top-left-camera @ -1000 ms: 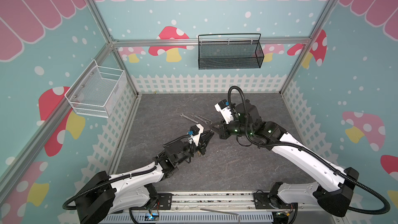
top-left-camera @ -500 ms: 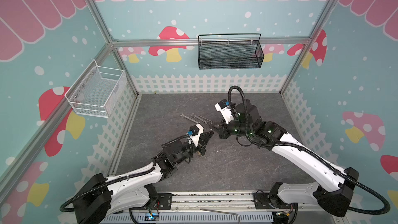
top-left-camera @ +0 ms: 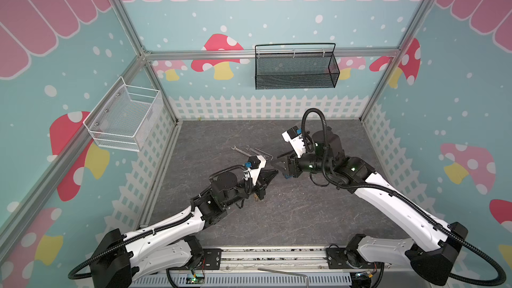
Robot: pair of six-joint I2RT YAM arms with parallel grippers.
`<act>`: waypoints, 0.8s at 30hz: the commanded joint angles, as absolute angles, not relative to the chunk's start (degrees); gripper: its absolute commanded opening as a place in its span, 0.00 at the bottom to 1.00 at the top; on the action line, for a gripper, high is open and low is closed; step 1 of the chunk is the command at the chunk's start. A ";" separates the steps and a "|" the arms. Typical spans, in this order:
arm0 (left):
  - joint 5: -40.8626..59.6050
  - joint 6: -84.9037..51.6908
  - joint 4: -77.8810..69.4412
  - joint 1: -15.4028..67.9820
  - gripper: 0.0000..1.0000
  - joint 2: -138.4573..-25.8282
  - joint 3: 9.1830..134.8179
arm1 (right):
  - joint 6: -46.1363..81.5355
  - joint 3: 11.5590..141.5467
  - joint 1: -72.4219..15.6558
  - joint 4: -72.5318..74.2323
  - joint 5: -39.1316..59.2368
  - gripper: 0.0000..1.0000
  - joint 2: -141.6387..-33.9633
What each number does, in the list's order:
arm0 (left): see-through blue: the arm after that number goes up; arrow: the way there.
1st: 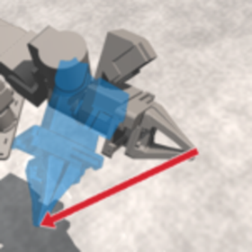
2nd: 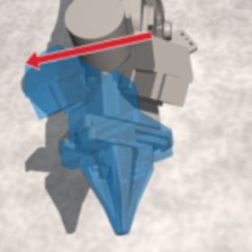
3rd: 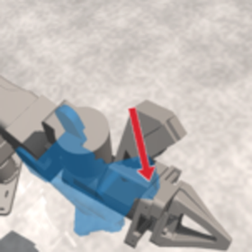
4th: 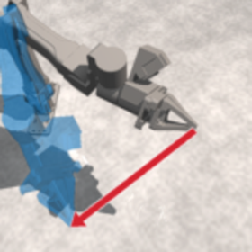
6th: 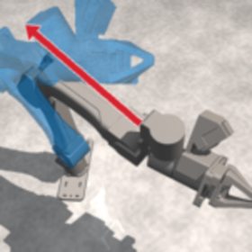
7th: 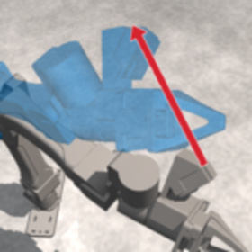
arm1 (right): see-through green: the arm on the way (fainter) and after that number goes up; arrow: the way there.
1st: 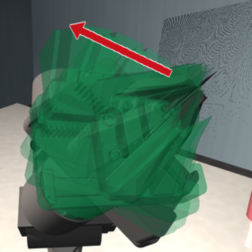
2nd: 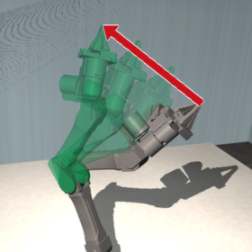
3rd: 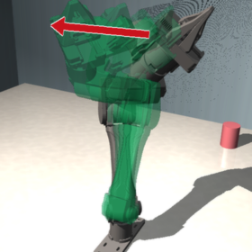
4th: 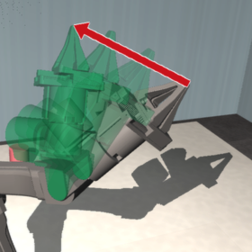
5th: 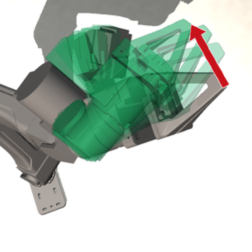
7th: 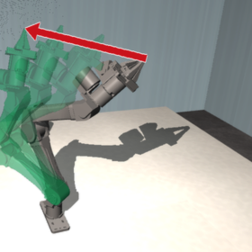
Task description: Unlock with the key
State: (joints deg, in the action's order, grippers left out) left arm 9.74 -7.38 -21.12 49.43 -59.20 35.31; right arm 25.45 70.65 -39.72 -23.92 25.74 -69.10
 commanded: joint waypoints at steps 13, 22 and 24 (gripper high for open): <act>14.96 -9.58 -5.60 49.31 0.00 -60.73 43.28 | 20.46 63.43 -35.95 -17.23 42.86 0.45 -67.56; 15.64 -10.02 -5.80 48.74 0.00 -61.09 43.59 | 20.13 61.79 -34.44 -17.69 43.18 0.30 -67.13; 15.95 -10.26 -5.80 48.53 0.00 -61.13 43.69 | 19.87 61.63 -34.15 -18.03 43.19 0.30 -67.31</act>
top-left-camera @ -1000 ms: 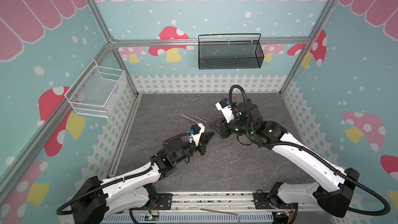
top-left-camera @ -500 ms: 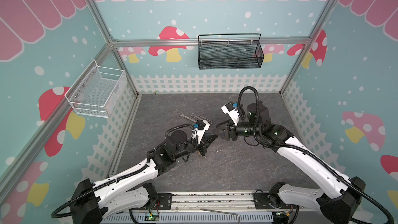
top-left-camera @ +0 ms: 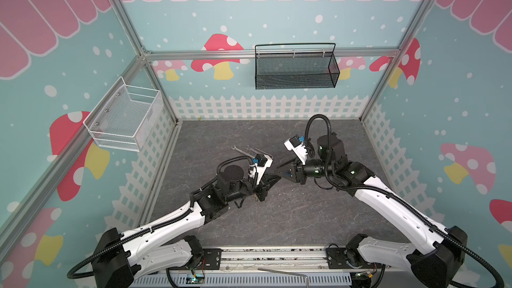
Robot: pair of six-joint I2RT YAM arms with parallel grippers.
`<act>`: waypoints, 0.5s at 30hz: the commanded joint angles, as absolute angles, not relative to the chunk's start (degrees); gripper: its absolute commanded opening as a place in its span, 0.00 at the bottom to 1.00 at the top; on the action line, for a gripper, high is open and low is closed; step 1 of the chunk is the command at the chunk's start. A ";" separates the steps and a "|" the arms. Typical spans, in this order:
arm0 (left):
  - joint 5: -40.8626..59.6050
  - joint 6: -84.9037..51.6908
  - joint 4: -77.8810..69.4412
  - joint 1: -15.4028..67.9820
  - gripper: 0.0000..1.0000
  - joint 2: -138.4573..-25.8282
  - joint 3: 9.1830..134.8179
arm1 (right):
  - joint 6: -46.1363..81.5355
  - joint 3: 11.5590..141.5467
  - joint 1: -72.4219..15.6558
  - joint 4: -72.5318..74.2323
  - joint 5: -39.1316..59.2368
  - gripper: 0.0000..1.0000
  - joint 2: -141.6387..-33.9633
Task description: Unlock with the key
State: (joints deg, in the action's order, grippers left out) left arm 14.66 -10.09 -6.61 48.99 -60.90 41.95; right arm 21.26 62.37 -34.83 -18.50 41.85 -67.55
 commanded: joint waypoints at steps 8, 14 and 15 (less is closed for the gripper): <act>17.06 -11.46 -7.53 47.56 0.00 -61.09 43.07 | 19.08 61.00 -33.09 -17.93 44.20 0.23 -67.65; 18.98 -12.19 -8.68 46.86 0.00 -61.78 43.35 | 18.64 60.86 -32.70 -17.73 45.17 0.15 -67.94; 19.69 -12.45 -8.91 46.64 0.00 -61.81 43.40 | 18.55 60.82 -32.69 -17.67 45.18 0.15 -67.94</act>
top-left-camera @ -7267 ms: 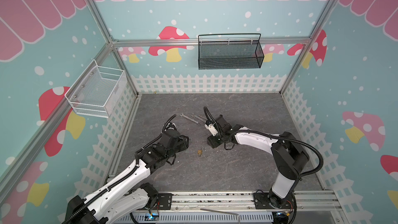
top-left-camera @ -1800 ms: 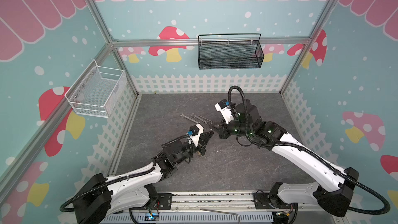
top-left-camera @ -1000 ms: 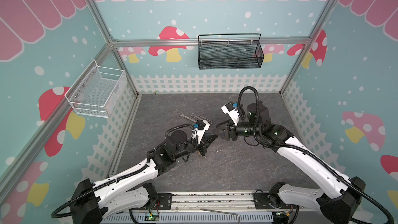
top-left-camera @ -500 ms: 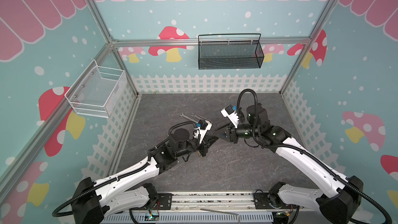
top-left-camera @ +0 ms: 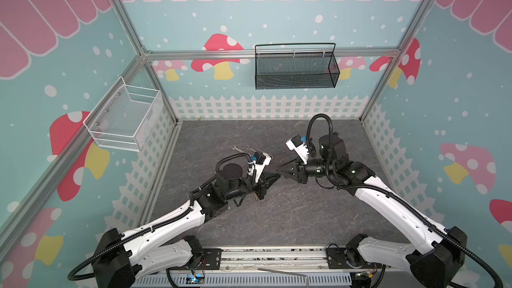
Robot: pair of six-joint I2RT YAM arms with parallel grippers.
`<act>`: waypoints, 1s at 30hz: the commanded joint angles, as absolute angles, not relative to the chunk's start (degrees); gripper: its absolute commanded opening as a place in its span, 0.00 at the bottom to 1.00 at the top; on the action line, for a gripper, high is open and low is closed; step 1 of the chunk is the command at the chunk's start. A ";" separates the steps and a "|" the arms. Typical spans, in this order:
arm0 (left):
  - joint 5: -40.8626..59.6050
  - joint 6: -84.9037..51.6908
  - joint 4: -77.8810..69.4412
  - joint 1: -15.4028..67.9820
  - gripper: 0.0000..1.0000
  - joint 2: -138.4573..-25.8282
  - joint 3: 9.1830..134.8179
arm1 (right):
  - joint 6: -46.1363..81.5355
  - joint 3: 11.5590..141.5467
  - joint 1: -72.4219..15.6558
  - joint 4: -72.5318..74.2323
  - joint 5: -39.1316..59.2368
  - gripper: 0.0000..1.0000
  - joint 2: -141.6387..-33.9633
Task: Unlock with the key
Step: 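Open the right gripper and raise both grippers, key ring in the left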
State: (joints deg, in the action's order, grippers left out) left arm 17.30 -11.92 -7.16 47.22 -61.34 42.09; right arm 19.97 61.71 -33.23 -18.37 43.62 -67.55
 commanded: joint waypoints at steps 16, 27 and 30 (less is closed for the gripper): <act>25.72 -13.36 -10.52 44.91 0.00 -62.23 43.77 | 17.48 60.87 -31.98 -16.92 45.36 0.00 -68.05; 26.12 -15.41 -11.77 44.23 0.12 -61.81 43.32 | 20.82 58.84 -31.68 -12.78 43.60 0.00 -65.97; 25.98 -15.97 -12.08 43.87 0.28 -61.81 42.98 | 23.49 57.76 -31.68 -8.80 43.87 0.00 -65.40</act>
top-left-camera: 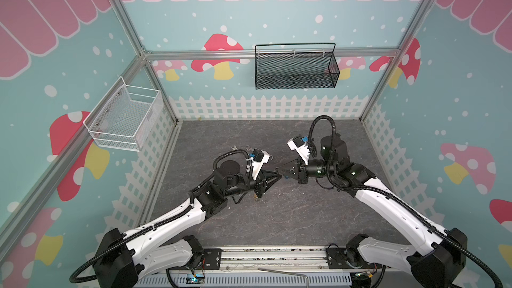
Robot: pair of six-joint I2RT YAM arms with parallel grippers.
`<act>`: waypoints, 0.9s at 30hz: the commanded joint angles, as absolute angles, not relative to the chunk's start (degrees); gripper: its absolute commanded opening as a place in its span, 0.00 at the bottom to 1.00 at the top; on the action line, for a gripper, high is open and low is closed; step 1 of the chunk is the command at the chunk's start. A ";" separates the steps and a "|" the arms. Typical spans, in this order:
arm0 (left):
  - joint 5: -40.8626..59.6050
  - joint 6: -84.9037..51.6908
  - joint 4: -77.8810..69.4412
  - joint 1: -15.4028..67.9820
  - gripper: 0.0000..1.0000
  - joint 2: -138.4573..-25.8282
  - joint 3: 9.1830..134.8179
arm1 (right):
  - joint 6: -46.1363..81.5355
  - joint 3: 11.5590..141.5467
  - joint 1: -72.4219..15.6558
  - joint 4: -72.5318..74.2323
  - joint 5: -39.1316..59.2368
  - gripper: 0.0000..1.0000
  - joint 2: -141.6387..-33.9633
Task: Unlock with the key
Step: 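Open the right gripper and raise both grippers, key ring in the left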
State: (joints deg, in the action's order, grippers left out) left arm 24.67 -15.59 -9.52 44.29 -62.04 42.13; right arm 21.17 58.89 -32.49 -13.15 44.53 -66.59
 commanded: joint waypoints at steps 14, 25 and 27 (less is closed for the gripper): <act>11.27 -34.83 -24.95 43.42 0.53 -55.65 34.50 | 41.79 50.71 -31.69 9.53 35.15 0.00 -60.58; -10.39 -50.42 -42.37 50.58 0.54 -57.98 31.38 | 57.02 43.21 -32.31 31.56 30.23 0.00 -61.11; -12.85 -50.85 -45.08 51.52 0.55 -58.88 31.03 | 57.86 42.68 -32.81 32.36 28.29 0.00 -60.52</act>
